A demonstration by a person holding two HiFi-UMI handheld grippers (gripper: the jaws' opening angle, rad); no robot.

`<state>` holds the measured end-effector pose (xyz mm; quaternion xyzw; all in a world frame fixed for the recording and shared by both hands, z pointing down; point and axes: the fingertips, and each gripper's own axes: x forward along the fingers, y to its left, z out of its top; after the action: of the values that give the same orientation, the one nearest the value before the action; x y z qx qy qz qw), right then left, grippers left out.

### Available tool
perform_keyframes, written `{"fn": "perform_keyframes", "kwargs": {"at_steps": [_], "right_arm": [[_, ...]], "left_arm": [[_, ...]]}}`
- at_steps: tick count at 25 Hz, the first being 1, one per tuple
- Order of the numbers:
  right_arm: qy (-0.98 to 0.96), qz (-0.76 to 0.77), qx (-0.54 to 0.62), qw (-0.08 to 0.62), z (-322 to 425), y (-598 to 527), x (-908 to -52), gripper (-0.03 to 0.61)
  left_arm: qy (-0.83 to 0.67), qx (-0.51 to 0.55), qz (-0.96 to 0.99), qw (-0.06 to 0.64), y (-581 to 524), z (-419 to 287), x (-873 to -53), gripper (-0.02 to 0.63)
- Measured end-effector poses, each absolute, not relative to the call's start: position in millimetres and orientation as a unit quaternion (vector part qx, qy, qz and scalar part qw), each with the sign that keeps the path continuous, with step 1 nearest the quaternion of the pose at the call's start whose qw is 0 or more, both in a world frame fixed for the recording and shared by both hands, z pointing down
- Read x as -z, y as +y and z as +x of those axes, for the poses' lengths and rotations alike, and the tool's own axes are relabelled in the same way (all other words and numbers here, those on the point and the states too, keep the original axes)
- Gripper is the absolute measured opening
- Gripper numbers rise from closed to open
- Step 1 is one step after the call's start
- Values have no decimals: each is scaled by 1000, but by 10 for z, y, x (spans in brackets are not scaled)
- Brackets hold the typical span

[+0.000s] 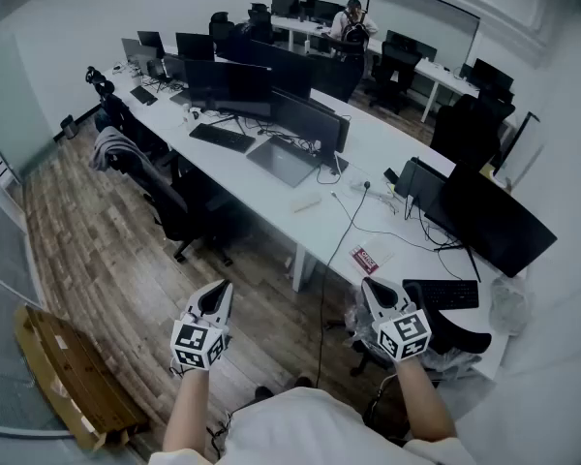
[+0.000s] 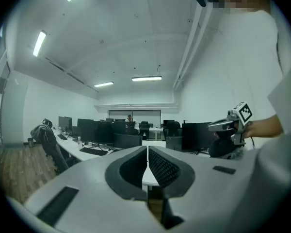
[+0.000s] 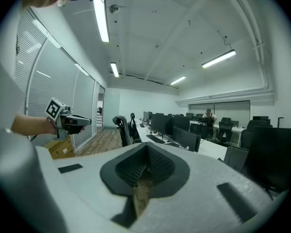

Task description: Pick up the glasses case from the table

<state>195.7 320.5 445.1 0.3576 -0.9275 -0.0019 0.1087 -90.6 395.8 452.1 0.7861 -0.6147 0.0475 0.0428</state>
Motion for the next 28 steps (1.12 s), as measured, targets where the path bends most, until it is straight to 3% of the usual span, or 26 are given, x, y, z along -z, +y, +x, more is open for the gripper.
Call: {"fn": "perform_keyframes", "kwargs": {"at_steps": [28], "right_arm": [[-937, 330, -27, 109, 2200, 2769, -4722, 0]], "left_arm": [[-632, -67, 770, 50, 3621, -374, -4693, 11]]}}
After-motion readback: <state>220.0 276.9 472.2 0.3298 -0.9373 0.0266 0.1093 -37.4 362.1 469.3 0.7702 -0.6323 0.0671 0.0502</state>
